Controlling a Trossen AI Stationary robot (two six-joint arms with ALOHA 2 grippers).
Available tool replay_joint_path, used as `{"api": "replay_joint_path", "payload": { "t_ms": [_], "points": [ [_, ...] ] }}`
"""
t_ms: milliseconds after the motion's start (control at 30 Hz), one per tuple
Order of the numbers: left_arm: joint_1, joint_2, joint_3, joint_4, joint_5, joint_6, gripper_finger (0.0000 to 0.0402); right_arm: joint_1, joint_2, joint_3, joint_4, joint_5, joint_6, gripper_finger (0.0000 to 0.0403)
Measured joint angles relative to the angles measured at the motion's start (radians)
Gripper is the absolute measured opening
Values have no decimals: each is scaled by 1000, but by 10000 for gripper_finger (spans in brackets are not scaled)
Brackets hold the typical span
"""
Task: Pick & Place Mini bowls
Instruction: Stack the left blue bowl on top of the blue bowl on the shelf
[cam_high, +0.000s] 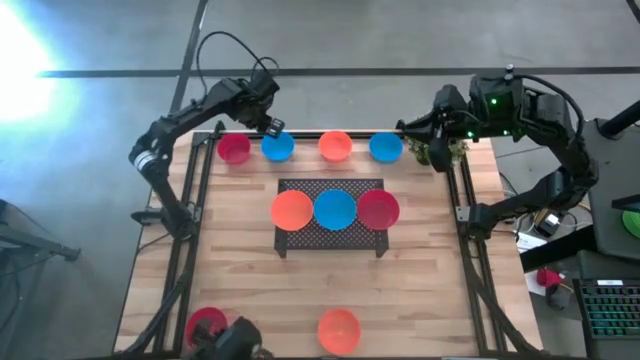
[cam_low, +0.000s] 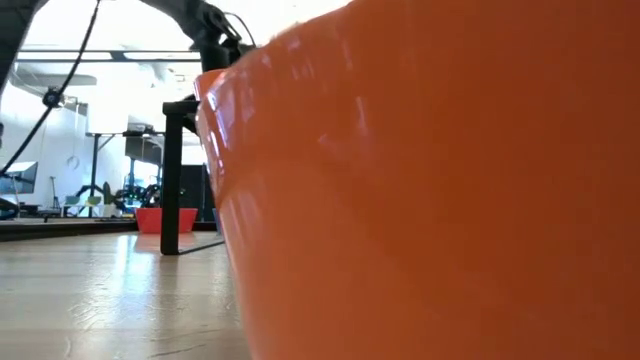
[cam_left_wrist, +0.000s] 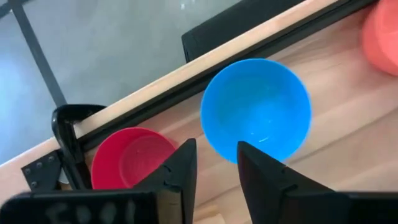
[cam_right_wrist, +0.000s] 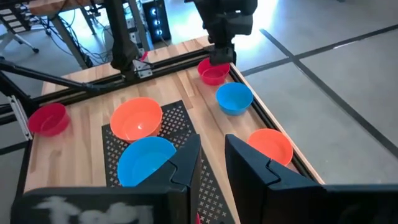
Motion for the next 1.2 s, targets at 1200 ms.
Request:
{"api": "replay_joint_path", "payload": {
  "t_ms": [1200],
  "points": [
    [80,344,1,45,87,15,108,0,4,0,2,0,23,72]
  ]
}}
